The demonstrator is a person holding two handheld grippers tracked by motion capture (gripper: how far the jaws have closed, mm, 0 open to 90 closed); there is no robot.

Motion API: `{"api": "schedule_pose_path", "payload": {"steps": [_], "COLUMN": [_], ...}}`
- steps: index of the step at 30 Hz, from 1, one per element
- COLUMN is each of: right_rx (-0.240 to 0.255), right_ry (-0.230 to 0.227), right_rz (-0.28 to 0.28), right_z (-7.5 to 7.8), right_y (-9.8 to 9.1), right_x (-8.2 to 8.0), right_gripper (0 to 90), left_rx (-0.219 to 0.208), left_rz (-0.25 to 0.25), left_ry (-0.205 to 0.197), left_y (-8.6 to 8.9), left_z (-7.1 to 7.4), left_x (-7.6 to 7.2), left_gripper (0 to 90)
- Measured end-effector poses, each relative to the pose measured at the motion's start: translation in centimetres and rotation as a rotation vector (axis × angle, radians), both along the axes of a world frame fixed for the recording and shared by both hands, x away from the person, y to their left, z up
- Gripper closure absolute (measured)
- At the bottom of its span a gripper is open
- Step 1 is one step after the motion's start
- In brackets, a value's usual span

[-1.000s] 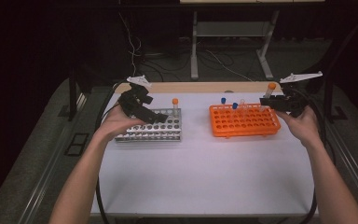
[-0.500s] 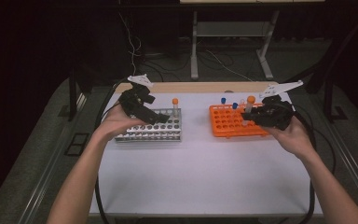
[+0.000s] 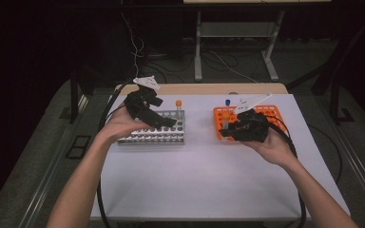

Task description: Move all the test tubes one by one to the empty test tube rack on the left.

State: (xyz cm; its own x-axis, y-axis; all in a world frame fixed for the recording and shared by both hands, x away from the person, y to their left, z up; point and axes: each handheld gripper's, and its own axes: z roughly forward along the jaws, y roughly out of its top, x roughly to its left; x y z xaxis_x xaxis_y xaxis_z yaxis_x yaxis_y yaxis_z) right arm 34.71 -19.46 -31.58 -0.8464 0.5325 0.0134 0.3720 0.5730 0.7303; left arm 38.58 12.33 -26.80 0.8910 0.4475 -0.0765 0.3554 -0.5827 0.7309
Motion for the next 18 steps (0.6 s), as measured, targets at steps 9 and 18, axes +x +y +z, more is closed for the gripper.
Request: {"api": "schedule_pose_path", "payload": {"steps": [9,18], "right_rx": [-0.004,-0.001], "right_ry": [0.04,0.048], "right_rz": [0.105,0.163], "right_z": [-0.8,-1.6], "right_y": [3.1,5.9], "right_x": [-0.1,0.5], "right_gripper": [73.6,73.7], "left_rx": [0.025,0.052], "left_rz": [-0.086,-0.172], "left_ry": [-0.008,0.004], "left_y": [-2.1,-3.9], "left_z": [0.3,-0.2], "left_x": [-0.8,-1.2], "left_gripper": [3.6,13.8]}}
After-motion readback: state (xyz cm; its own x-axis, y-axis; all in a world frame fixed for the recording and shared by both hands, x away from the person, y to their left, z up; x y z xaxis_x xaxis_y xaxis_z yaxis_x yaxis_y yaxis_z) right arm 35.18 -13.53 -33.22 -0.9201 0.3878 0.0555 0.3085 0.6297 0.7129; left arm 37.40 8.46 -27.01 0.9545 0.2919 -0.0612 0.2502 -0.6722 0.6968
